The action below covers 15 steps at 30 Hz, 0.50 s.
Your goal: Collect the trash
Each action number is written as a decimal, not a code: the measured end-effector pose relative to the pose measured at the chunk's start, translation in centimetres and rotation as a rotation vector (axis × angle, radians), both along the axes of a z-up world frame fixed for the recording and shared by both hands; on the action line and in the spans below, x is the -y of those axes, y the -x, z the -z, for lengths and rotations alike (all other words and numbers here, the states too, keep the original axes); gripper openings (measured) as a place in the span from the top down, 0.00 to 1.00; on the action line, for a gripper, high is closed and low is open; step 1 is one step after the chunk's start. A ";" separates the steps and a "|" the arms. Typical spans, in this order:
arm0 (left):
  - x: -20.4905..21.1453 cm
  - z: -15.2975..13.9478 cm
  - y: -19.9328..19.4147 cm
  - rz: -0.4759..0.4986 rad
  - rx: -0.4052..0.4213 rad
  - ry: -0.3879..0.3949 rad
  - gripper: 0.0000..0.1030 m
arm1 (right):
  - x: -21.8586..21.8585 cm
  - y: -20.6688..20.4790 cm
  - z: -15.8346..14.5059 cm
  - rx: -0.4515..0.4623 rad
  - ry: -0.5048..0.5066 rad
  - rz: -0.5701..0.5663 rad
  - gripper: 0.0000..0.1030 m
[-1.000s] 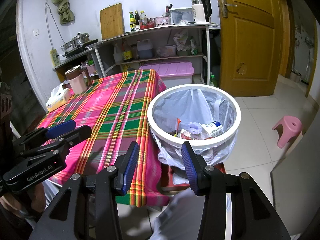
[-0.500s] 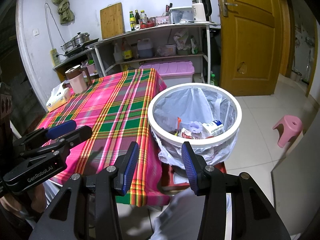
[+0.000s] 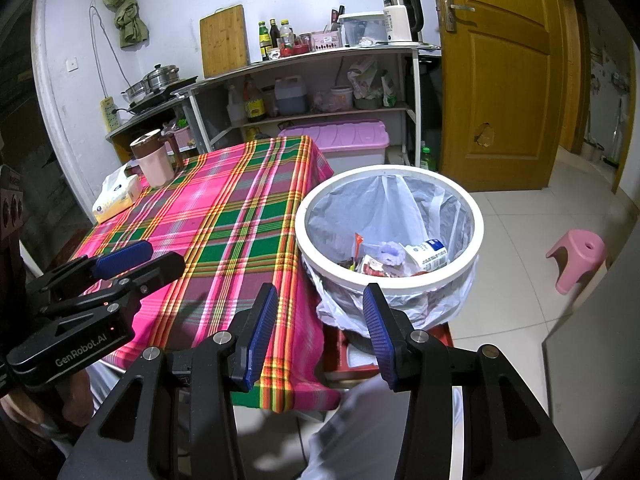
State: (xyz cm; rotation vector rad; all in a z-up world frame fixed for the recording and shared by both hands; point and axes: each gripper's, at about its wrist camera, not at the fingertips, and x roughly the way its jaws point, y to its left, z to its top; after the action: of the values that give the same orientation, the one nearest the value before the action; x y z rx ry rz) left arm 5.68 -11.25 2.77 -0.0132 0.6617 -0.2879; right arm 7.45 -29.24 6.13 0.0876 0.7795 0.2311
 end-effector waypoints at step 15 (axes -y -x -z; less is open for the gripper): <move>0.1 0.2 0.1 0.000 -0.002 -0.003 0.50 | 0.0 0.0 0.0 0.000 0.000 -0.001 0.56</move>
State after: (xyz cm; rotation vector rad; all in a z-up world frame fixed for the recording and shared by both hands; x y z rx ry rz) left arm 5.56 -11.35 2.57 -0.0103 0.6645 -0.2867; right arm 7.49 -29.23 6.17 0.0872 0.7795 0.2318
